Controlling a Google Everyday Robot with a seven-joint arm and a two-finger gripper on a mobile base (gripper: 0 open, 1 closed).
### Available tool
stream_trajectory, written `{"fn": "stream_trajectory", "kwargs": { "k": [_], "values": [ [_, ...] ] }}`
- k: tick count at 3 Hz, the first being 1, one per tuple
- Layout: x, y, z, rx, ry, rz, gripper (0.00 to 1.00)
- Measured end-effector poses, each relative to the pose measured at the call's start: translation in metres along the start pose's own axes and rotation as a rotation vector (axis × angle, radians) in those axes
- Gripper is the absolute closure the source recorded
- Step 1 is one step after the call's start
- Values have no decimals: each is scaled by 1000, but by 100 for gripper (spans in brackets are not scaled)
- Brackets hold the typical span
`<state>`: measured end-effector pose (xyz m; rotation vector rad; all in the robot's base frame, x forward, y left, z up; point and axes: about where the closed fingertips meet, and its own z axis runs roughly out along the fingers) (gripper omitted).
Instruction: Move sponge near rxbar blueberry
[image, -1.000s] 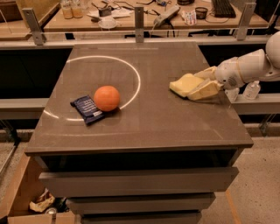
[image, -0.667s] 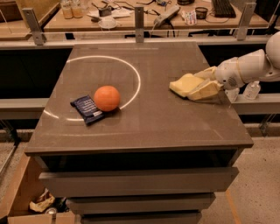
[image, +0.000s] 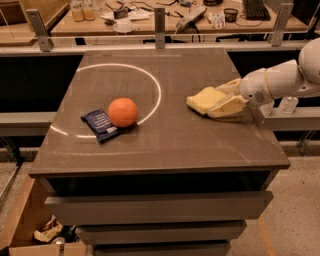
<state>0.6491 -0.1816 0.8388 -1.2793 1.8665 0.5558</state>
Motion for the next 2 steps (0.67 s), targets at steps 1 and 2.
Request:
{"fn": "stream_trajectory", "kwargs": {
  "k": [1, 2],
  "values": [
    [-56, 50, 5, 32, -104, -39, 100],
    [-56, 83, 39, -24, -106, -30, 100]
  ]
}}
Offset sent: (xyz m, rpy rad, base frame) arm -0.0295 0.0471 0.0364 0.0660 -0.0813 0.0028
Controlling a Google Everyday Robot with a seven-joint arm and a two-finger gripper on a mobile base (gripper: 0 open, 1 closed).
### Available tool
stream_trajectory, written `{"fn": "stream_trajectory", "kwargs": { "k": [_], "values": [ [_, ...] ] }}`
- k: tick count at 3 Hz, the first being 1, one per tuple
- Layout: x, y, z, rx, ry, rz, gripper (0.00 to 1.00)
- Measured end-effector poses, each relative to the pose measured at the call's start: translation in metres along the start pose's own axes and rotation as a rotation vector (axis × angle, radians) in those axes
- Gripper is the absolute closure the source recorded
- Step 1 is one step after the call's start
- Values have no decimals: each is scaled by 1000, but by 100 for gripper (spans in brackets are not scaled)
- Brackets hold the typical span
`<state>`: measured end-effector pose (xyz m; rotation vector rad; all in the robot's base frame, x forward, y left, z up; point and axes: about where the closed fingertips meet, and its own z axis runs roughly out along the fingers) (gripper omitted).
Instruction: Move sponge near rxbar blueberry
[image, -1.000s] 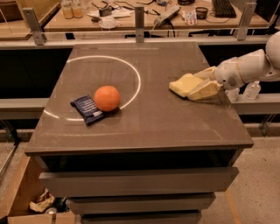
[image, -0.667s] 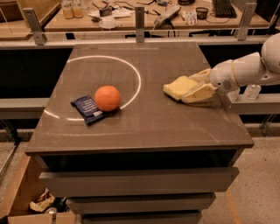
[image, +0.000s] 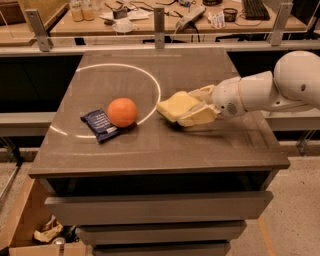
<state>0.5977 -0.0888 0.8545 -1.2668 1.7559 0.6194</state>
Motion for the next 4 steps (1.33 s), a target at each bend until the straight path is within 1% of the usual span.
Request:
{"fn": "stream_trajectory", "kwargs": {
  "k": [1, 3, 4],
  "values": [
    [0, 12, -1, -38, 51, -13, 100],
    [-20, 58, 11, -107, 60, -19, 100],
    [-28, 78, 27, -127, 50, -31, 100]
  ]
}}
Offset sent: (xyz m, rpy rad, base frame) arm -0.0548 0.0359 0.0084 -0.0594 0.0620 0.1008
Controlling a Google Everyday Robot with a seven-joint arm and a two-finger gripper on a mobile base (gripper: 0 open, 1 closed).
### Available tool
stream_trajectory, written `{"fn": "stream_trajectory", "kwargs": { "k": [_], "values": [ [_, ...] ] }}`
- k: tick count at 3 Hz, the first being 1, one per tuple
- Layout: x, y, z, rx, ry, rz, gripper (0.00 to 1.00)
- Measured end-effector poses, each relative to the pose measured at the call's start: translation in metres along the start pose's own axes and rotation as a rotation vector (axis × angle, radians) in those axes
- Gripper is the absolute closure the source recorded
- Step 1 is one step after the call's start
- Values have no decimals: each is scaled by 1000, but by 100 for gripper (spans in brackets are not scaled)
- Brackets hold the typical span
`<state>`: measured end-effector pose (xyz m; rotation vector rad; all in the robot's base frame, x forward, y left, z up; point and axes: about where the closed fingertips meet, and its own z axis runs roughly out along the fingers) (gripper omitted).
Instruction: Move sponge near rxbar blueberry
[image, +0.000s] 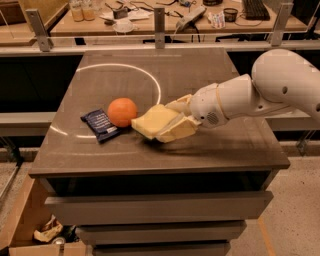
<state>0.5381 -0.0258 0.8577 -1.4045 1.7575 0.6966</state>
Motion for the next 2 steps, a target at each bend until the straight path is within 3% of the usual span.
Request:
{"fn": "stream_trajectory", "kwargs": {
  "k": [1, 2],
  "values": [
    [-5, 13, 17, 18, 35, -29, 82],
    [-6, 26, 31, 62, 77, -49, 51]
  ]
}}
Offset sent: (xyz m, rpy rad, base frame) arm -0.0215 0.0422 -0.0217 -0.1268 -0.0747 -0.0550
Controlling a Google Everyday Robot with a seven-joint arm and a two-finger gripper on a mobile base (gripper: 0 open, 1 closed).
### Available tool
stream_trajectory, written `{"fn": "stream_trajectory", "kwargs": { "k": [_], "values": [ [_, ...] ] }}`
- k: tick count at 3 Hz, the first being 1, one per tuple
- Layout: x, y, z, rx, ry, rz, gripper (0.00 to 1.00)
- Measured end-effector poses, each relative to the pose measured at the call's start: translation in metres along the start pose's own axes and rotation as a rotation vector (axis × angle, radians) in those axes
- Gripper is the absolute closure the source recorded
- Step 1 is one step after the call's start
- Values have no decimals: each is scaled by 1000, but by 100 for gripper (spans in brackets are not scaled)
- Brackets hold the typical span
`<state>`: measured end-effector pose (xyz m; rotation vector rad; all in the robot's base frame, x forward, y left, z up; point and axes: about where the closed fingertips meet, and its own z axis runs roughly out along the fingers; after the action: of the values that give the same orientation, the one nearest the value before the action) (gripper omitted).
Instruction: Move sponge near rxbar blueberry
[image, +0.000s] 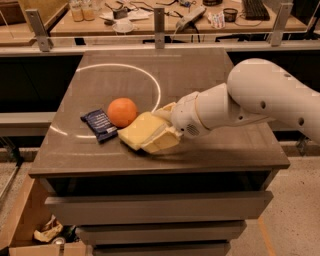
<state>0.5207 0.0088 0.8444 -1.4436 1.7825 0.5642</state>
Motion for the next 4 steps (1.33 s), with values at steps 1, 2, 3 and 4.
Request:
{"fn": "stream_trajectory", "kwargs": {
  "k": [1, 2, 3, 4],
  "values": [
    [-2, 6, 4, 23, 19, -5, 28],
    [-2, 12, 2, 52, 17, 12, 5],
    [0, 15, -4, 56, 8, 32, 0],
    [19, -11, -36, 97, 1, 52, 0]
  ]
}}
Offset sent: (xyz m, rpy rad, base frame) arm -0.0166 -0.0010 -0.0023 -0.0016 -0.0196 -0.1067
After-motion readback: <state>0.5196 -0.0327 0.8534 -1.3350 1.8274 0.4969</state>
